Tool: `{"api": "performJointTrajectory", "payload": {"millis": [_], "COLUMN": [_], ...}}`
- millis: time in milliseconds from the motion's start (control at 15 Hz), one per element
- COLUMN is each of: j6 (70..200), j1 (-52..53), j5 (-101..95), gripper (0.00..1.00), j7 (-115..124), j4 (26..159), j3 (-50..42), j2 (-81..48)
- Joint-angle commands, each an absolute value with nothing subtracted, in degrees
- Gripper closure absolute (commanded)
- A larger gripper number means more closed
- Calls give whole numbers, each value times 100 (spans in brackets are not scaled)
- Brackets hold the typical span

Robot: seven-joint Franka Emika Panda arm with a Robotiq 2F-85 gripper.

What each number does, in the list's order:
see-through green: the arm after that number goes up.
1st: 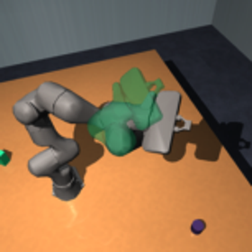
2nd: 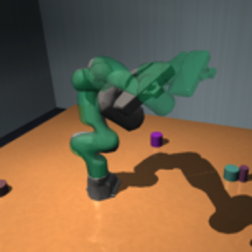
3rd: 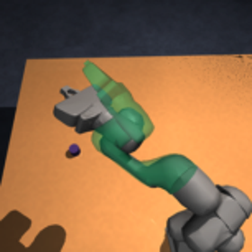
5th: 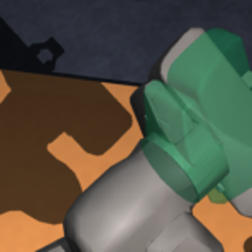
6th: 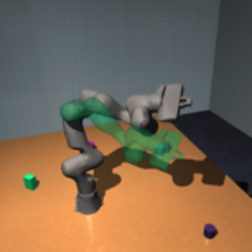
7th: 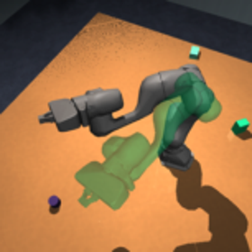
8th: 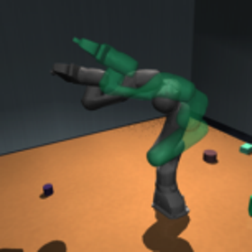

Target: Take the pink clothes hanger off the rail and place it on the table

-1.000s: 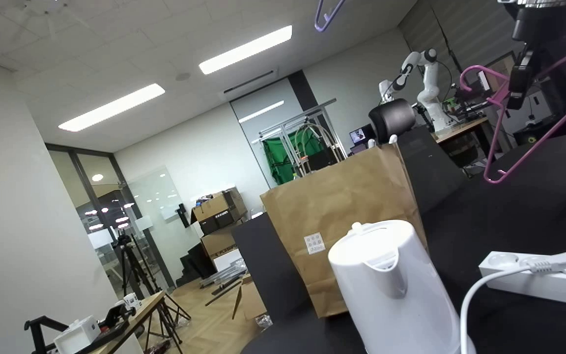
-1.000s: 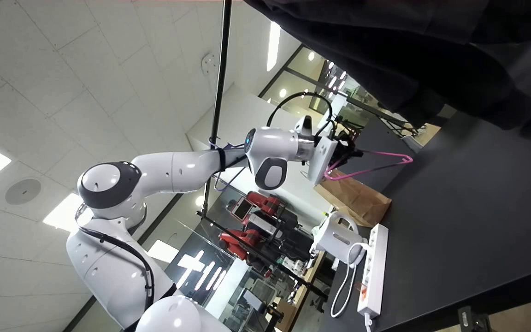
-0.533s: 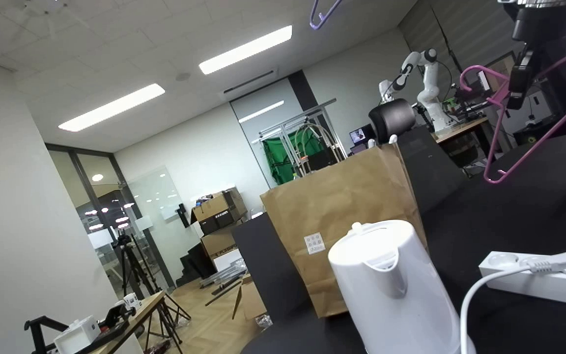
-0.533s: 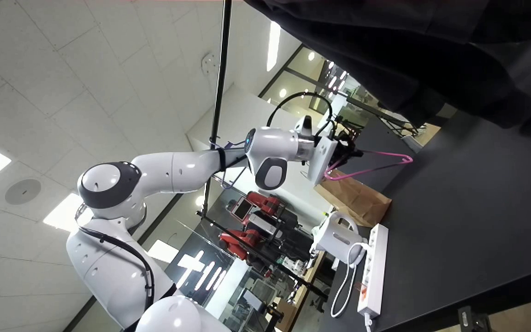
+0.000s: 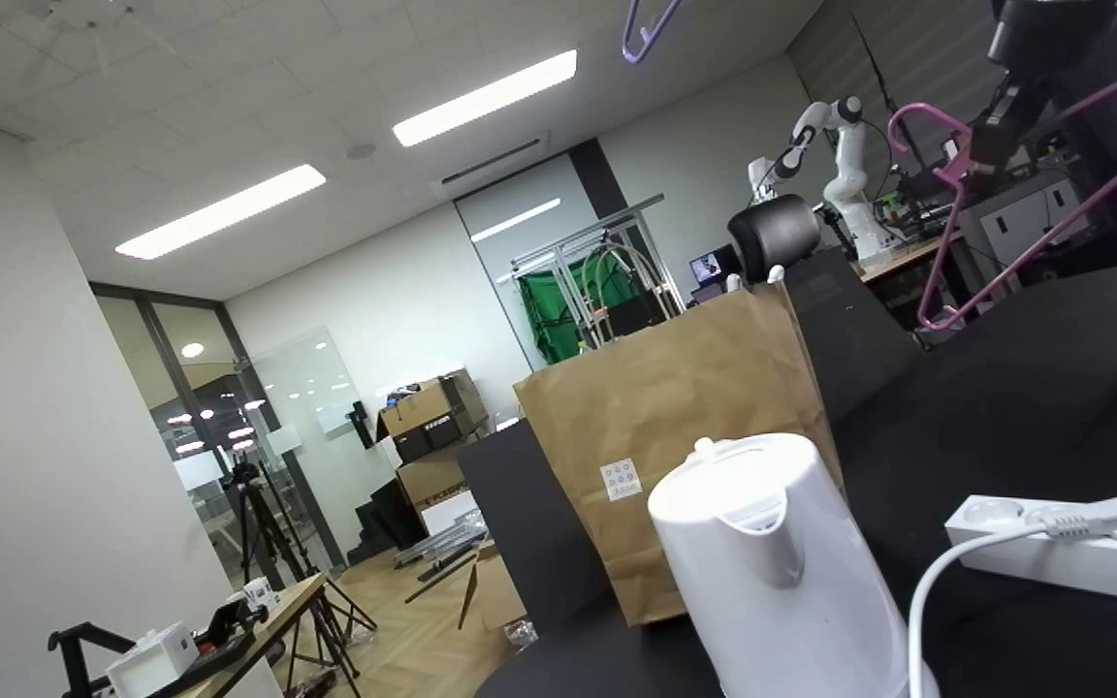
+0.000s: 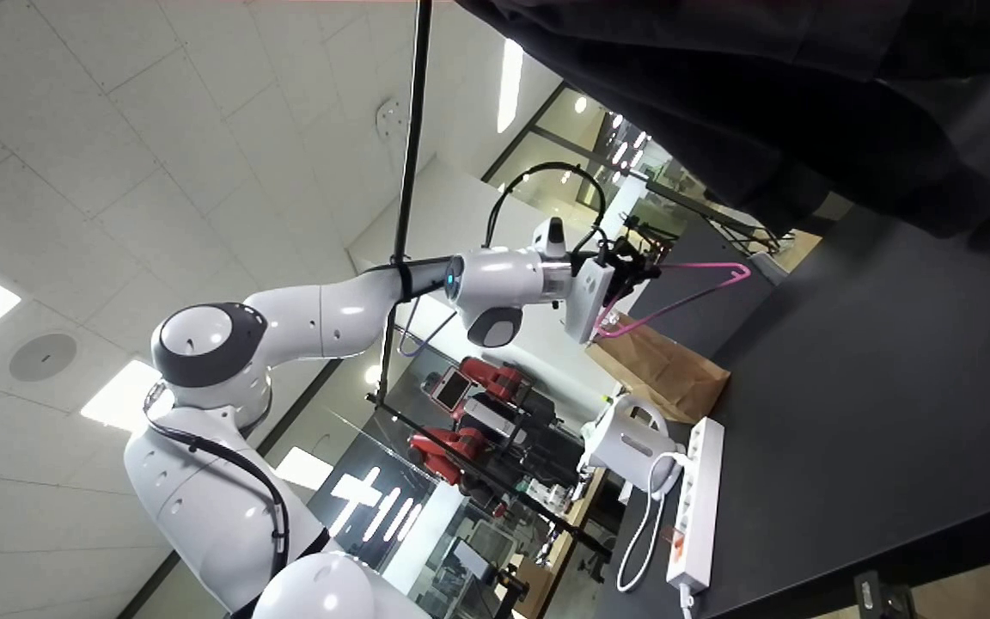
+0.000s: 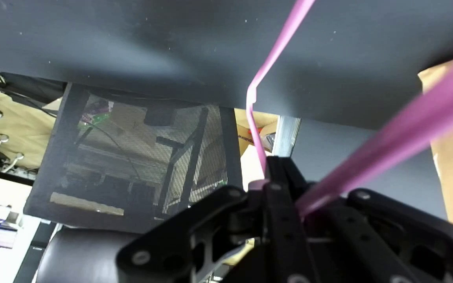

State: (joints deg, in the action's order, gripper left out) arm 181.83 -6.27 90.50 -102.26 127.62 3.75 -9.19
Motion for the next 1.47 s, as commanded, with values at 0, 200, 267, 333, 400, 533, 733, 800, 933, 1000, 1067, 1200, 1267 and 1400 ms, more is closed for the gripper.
{"api": "performJointTrajectory", "payload": {"millis": [0,200,267,333,400,533,733,800,933,1000,1067,1200,1267,1400], "j6": [18307,18087,17986,17832,17650,17196,16576,16582,16564,16550,16550,16551,16551,16551], "j1": [-613,-478,-416,-345,-270,-119,548,629,431,502,547,570,570,570], "j5": [10452,11610,12014,12436,12903,13834,13679,13714,13593,13615,13616,13616,13616,13616], "gripper": [99,99,99,99,99,99,99,99,96,96,96,96,96,96], "j7": [-11811,-13195,-13651,-14106,-14582,-15491,-14965,-14965,-14961,-14956,-14947,-14945,-14945,-14945], "j4": [12144,11862,11801,11763,11761,11838,11945,11957,12019,12011,12002,11993,11987,11981], "j3": [318,-84,-264,-469,-684,-1086,-1869,-1891,-1743,-1768,-1778,-1790,-1799,-1822], "j2": [-1106,-1295,-1409,-1517,-1666,-1967,-2519,-2701,-2612,-2732,-2792,-2799,-2793,-2789]}}
